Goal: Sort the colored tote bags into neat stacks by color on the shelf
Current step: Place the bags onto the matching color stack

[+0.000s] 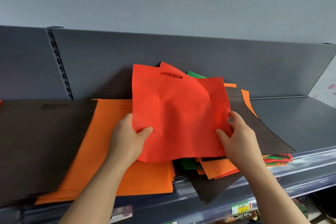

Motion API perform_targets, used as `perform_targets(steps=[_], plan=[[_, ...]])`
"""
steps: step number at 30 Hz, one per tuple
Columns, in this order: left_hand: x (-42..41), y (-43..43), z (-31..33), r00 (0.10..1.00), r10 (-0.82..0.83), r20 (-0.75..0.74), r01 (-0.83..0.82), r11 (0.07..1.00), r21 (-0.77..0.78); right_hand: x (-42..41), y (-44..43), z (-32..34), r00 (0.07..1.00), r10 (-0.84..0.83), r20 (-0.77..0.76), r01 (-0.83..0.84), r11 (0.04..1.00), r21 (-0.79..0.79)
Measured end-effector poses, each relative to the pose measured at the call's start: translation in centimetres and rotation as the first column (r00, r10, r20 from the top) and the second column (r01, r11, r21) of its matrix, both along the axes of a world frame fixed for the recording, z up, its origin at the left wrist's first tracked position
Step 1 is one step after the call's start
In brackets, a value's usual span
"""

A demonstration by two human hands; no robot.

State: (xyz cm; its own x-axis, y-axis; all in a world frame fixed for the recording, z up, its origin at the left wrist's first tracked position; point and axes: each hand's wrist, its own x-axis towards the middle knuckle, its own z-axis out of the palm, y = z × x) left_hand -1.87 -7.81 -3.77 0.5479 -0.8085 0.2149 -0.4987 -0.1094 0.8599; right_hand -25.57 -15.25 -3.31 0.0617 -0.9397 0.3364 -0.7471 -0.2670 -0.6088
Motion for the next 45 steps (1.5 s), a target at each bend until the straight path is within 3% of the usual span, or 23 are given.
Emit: perform_targets(steps=[8, 17, 35, 45], plan=[[6.8, 5.9, 1.1, 0.999, 0.046, 0.011, -0.046, 0.999, 0.015, 7.9, 4.1, 0.9, 0.995, 0.073, 0.07, -0.064, 0.991, -0.116], [18.3, 14.5, 1.4, 0.994, 0.11, 0.022, -0.11, 0.994, 0.028, 20.1, 10.9, 1.4, 0.985, 0.145, 0.088, -0.135, 0.984, -0.117], [33.6, 27.5, 0.8, 0.874, 0.466, 0.139, -0.478, 0.875, 0.073, 39.0, 18.9, -0.2, 0.891, 0.444, 0.1, -0.441, 0.896, -0.048], [42.5, 32.5, 0.4, 0.855, 0.479, 0.201, -0.51, 0.847, 0.15, 48.0, 23.7, -1.4, 0.9, 0.432, 0.059, -0.434, 0.9, 0.037]])
